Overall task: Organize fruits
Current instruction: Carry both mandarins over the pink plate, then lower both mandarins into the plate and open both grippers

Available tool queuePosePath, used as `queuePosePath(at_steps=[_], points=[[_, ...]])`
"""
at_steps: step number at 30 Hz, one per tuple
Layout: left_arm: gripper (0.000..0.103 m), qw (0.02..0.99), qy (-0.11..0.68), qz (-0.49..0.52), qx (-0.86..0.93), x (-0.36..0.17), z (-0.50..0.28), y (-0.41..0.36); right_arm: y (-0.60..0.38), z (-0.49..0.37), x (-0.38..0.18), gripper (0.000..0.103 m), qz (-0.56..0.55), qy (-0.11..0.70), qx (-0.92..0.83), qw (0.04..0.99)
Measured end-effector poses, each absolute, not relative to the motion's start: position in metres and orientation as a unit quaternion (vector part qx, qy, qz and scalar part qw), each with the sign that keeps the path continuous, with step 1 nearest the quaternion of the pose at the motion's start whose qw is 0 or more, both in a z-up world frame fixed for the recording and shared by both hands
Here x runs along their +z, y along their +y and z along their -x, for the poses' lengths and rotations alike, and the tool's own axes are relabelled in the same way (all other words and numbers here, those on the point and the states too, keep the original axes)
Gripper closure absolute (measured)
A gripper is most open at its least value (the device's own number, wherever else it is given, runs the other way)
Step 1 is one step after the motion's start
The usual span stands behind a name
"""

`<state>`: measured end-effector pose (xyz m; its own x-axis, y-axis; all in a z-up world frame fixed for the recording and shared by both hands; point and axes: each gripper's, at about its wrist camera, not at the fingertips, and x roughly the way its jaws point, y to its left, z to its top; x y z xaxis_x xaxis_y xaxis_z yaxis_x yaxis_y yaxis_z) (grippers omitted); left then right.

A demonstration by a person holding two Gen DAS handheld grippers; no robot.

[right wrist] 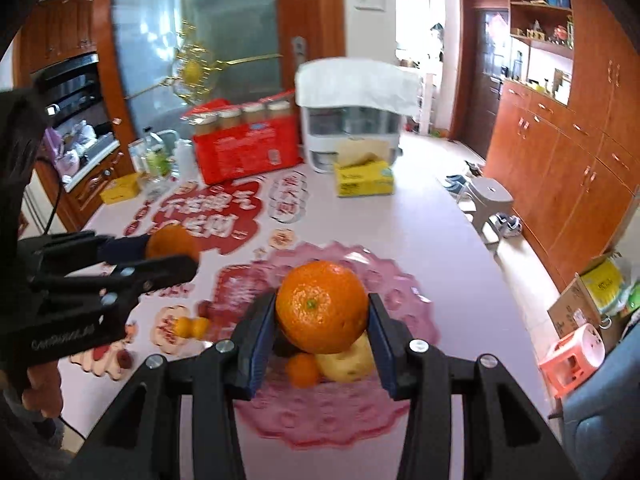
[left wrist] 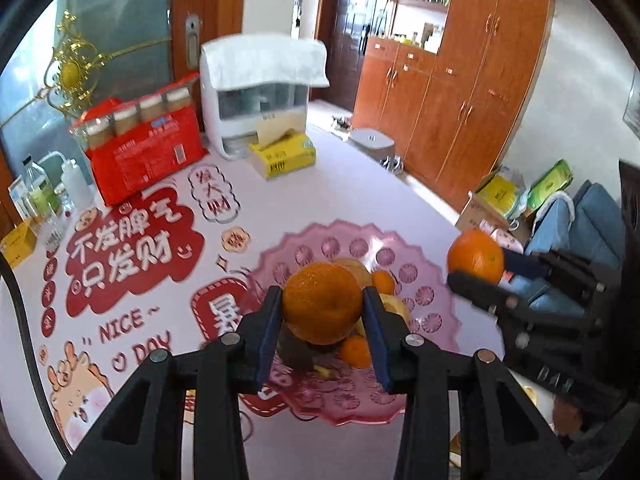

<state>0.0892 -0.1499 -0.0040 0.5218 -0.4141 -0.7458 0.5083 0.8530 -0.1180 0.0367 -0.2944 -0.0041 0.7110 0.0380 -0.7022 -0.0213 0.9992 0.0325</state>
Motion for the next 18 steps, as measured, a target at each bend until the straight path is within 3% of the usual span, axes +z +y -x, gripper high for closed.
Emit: queuePosePath(at_steps=[9,18], points=[[0.065,0.836,0.496,-0.059,-0.228,-0.082,-0.099,-0.187,-0.341,-0.060,-0.057,0.059,0.008,0.431,0.006,0.902],[0.065,0.816,0.539,-0.051,-0.204,-0.123,-0.100,-0.196,-0.355,-0.077,-0.104,0.059,0.008,0.482,0.029,0.876]])
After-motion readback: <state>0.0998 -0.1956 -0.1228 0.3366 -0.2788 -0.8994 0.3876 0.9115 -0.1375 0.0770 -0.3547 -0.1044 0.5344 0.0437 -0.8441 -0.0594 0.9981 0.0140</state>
